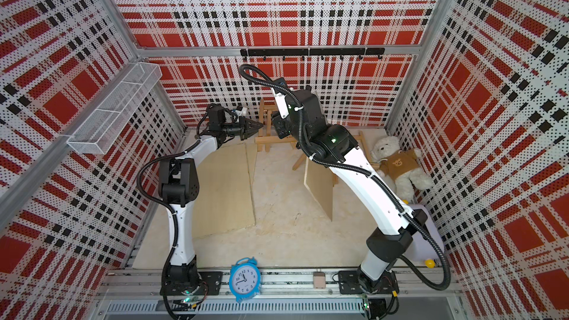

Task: Disassemble the easel
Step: Fold up the easel at the center of the board.

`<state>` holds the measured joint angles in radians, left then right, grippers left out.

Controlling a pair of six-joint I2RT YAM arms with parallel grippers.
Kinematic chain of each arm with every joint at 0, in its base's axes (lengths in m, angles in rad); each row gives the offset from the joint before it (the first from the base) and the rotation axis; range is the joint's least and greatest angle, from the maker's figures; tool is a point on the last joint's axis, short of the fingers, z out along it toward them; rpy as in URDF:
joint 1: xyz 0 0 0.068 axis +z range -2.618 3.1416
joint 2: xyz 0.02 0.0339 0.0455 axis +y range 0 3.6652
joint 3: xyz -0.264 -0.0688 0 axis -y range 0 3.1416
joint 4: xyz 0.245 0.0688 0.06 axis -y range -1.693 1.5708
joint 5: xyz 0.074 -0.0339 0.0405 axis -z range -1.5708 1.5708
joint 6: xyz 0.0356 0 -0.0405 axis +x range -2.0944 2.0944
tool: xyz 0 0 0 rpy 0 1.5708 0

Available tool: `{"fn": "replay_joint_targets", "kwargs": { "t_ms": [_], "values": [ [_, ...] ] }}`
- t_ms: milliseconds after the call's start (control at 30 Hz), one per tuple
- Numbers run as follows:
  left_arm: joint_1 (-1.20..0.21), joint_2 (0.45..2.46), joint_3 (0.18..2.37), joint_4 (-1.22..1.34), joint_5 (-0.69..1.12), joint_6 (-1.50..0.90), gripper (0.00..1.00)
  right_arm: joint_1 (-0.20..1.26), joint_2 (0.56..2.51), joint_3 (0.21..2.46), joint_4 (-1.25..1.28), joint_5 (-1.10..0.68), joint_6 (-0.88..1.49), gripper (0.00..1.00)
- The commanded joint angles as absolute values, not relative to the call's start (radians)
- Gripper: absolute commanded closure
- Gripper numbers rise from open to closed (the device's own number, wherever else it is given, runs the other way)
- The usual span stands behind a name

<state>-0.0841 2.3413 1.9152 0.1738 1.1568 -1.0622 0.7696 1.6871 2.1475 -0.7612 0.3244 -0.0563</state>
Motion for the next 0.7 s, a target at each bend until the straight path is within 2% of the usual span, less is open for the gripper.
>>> {"fn": "replay_joint_targets", "kwargs": {
  "t_ms": [0,133,300,400,433,467,500,533,567,600,667],
  "values": [
    [-0.047,2.445,1.985,0.675,1.264,-1.474,1.0,0.764,1.711,2.2,-0.741,0.347,-0.048,0.53],
    [-0.038,2.585,2.108,0.965,1.307,-1.772,1.0,0.755,1.743,2.231,-0.749,0.355,-0.043,0.53],
    [-0.036,2.579,2.106,0.852,1.319,-1.673,1.0,0.75,1.779,2.284,-0.778,0.37,-0.041,0.53],
    [-0.027,2.515,2.061,0.549,1.296,-1.404,1.0,0.75,1.789,2.305,-0.79,0.377,-0.039,0.53],
    [-0.023,2.485,2.056,0.374,1.276,-1.262,1.0,0.75,1.79,2.306,-0.79,0.379,-0.038,0.53],
    [-0.02,2.459,2.073,0.141,1.243,-1.084,1.0,0.749,1.79,2.305,-0.791,0.382,-0.037,0.53],
    [-0.019,2.438,2.135,-0.224,1.15,-0.81,1.0,0.749,1.79,2.304,-0.791,0.382,-0.037,0.53],
    [-0.02,2.441,2.253,-0.576,1.022,-0.546,1.0,0.747,1.788,2.306,-0.792,0.384,-0.036,0.53],
    [-0.027,2.466,2.381,-0.819,0.917,-0.375,1.0,0.747,1.789,2.305,-0.793,0.384,-0.035,0.53],
    [-0.029,2.5,2.483,-0.955,0.877,-0.3,1.0,0.746,1.787,2.301,-0.795,0.382,-0.034,0.53],
    [-0.026,2.518,2.518,-0.987,0.871,-0.292,1.0,0.744,1.785,2.292,-0.791,0.375,-0.035,0.53]
  ]
}}
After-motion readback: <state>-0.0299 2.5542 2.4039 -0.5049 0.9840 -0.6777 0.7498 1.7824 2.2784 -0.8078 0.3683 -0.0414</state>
